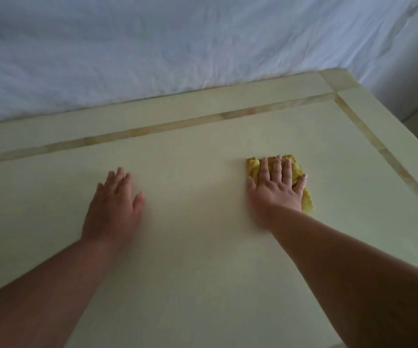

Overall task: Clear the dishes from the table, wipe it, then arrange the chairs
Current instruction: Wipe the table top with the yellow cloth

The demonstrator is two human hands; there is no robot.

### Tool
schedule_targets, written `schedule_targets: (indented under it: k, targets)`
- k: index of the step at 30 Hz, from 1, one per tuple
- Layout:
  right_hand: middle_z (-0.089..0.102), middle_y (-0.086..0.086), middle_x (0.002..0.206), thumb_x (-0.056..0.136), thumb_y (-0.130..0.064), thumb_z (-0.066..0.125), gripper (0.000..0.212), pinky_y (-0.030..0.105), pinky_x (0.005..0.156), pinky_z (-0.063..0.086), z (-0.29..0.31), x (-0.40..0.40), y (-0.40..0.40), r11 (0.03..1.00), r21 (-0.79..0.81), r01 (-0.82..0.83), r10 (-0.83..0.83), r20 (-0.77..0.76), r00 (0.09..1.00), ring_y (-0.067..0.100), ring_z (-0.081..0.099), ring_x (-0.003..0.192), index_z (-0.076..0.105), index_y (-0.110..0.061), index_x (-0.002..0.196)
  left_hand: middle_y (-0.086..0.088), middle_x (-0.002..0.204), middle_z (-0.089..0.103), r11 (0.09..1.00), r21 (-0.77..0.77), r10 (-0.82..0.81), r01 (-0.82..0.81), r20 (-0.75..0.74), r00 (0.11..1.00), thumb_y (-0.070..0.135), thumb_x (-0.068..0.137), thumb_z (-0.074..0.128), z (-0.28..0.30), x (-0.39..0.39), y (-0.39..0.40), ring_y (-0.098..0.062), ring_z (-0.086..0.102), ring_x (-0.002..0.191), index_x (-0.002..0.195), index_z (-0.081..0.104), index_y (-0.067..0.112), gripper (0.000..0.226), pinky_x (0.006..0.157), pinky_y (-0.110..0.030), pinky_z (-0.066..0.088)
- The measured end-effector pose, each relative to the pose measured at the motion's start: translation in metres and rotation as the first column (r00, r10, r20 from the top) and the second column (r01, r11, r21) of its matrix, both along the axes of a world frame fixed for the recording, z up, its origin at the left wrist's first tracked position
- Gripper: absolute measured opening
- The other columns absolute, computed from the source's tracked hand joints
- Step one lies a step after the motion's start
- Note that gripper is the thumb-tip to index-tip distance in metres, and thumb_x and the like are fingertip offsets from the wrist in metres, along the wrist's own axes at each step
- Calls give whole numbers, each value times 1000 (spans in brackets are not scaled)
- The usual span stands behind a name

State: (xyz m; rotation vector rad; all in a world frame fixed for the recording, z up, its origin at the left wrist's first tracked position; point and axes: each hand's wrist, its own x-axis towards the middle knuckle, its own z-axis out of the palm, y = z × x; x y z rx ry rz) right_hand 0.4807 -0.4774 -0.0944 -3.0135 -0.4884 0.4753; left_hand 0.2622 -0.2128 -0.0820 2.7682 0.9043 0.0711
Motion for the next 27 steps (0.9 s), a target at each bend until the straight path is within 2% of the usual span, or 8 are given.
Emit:
schedule_targets:
  k: [6, 11, 16, 21, 27]
  targets:
    - [-21, 1, 181, 103, -68, 8, 81, 66, 128, -15, -5, -94, 117, 994, 8, -109, 109, 8, 994, 25, -25, 165, -9, -31, 173, -21, 169, 39, 995, 11, 103, -103, -8, 995, 50, 97, 29, -6, -107, 78, -37, 32, 160, 155, 49, -2, 81, 130, -56, 24]
    - [-22, 2, 180, 103, -68, 8, 82, 67, 128, -15, -7, -160, 197, 982, 21, -189, 189, 15, 982, 26, -26, 165, -10, -30, 173, -26, 163, 46, 984, 45, 170, -171, 22, 985, 49, 97, 33, -11, -184, 149, -43, 39, 155, 148, 56, -5, 78, 125, -63, 30]
    - [-21, 3, 181, 102, -69, 7, 83, 68, 128, -14, -10, -213, 269, 968, 14, -250, 249, 37, 968, 27, -26, 165, -10, -30, 172, -26, 163, 46, 971, 46, 234, -234, 17, 972, 50, 97, 31, -14, -247, 210, -43, 38, 156, 149, 55, -5, 80, 127, -61, 28]
    - [-21, 4, 181, 102, -69, 8, 83, 69, 127, -14, -10, -259, 332, 949, 1, -314, 314, 43, 948, 27, -24, 165, -9, -29, 173, -18, 172, 33, 958, 42, 285, -285, -2, 958, 51, 102, 25, -24, -300, 238, -33, 22, 164, 160, 43, 2, 78, 133, -53, 15]
    - [-21, 6, 180, 103, -67, 12, 83, 72, 125, -15, -8, -311, 400, 935, 0, -354, 354, 38, 935, 30, -25, 165, -8, -26, 173, -21, 168, 41, 936, 69, 343, -344, 23, 939, 44, 100, 32, -34, -343, 262, -35, 30, 160, 155, 48, -3, 74, 131, -58, 22]
